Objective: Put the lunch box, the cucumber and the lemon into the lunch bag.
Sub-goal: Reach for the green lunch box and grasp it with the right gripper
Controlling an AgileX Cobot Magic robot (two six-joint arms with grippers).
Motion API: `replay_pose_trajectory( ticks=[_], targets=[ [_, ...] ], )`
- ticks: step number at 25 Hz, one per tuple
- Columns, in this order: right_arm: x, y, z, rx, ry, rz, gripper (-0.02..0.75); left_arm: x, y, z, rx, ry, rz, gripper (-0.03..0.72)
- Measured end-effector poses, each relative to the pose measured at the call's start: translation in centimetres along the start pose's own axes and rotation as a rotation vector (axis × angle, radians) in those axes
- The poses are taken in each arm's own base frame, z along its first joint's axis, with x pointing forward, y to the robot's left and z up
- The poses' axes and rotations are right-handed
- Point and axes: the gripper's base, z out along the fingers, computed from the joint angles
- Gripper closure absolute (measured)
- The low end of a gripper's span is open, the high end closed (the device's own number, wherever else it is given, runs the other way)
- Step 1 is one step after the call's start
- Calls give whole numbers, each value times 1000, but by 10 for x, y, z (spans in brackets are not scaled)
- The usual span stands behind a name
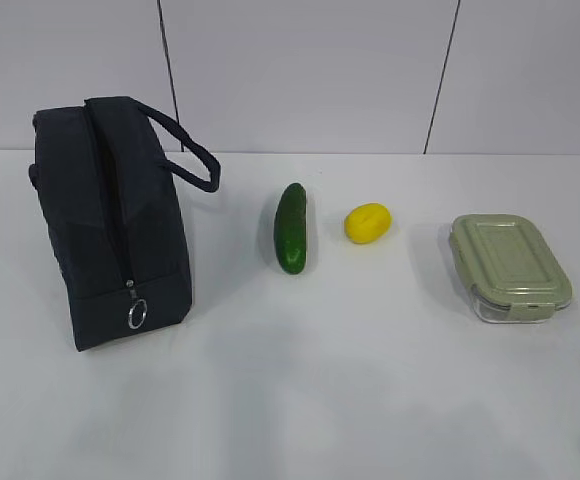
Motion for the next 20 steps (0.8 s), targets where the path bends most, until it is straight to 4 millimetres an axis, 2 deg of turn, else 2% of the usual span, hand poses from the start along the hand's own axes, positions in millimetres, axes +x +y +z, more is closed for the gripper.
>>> replay_pose_trajectory(
  ticks=[20],
  targets=[
    [0, 0, 0, 0, 1, 0, 303, 0, 0, 0, 0, 0, 0, 448]
  ],
)
